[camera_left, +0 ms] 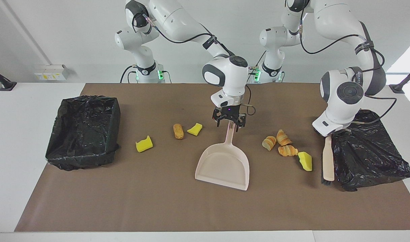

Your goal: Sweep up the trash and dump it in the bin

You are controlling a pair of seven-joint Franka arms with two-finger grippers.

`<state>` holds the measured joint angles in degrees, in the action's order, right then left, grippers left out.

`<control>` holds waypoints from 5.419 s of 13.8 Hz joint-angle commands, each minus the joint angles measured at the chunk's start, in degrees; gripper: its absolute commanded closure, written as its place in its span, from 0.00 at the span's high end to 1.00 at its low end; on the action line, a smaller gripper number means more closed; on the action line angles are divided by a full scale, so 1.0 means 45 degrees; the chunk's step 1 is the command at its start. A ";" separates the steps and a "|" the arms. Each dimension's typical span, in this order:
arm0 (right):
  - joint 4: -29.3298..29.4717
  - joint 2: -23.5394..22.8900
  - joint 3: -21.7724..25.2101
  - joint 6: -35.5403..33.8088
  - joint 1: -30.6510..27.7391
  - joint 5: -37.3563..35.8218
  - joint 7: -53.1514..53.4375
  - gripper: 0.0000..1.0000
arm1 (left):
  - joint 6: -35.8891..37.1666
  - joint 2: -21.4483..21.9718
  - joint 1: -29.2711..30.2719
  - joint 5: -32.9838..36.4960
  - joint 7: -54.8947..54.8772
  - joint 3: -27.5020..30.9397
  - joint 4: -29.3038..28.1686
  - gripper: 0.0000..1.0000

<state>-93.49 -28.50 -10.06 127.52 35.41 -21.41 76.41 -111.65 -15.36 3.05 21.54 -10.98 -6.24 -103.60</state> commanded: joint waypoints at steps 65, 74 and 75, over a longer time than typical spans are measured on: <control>-0.2116 0.1587 -0.0030 -0.0584 -0.1874 0.2961 -2.7176 0.00 | 0.2251 0.3880 -0.2656 -0.7600 0.4628 0.0098 -0.2975 0.00; -0.2214 0.1627 -0.0049 -0.0584 -0.1854 0.2903 -2.7177 0.00 | 0.0851 0.5992 -0.2510 -0.7581 0.6031 -0.0097 -0.7289 0.00; -0.2214 0.1627 -0.0049 -0.0584 -0.1854 0.2903 -2.7176 0.00 | 0.0537 0.5875 -0.2882 -0.7600 0.6325 -0.0116 -0.7444 0.00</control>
<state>-101.96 -21.57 -9.94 123.97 27.16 -9.33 -47.33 -105.49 9.30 -6.23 -11.93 14.22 -6.83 -133.85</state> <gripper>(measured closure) 0.674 0.744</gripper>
